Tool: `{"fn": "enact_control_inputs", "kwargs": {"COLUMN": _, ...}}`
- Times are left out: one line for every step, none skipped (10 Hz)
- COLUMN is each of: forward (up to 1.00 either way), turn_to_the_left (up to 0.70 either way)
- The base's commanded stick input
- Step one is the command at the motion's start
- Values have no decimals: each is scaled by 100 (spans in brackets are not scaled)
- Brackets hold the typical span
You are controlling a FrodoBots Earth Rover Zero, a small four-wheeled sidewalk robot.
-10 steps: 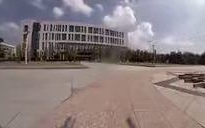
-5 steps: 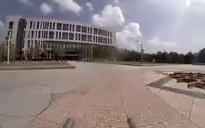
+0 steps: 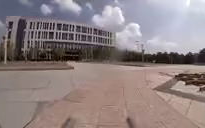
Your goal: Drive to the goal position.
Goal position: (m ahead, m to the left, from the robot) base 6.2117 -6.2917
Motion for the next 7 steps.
{"fn": "enact_control_inputs", "kwargs": {"forward": 70, "turn_to_the_left": 4}}
{"fn": "enact_control_inputs", "kwargs": {"forward": 70, "turn_to_the_left": 4}}
{"fn": "enact_control_inputs", "kwargs": {"forward": 70, "turn_to_the_left": 4}}
{"fn": "enact_control_inputs", "kwargs": {"forward": 70, "turn_to_the_left": 4}}
{"fn": "enact_control_inputs", "kwargs": {"forward": 70, "turn_to_the_left": 4}}
{"fn": "enact_control_inputs", "kwargs": {"forward": 70, "turn_to_the_left": 4}}
{"fn": "enact_control_inputs", "kwargs": {"forward": 70, "turn_to_the_left": 5}}
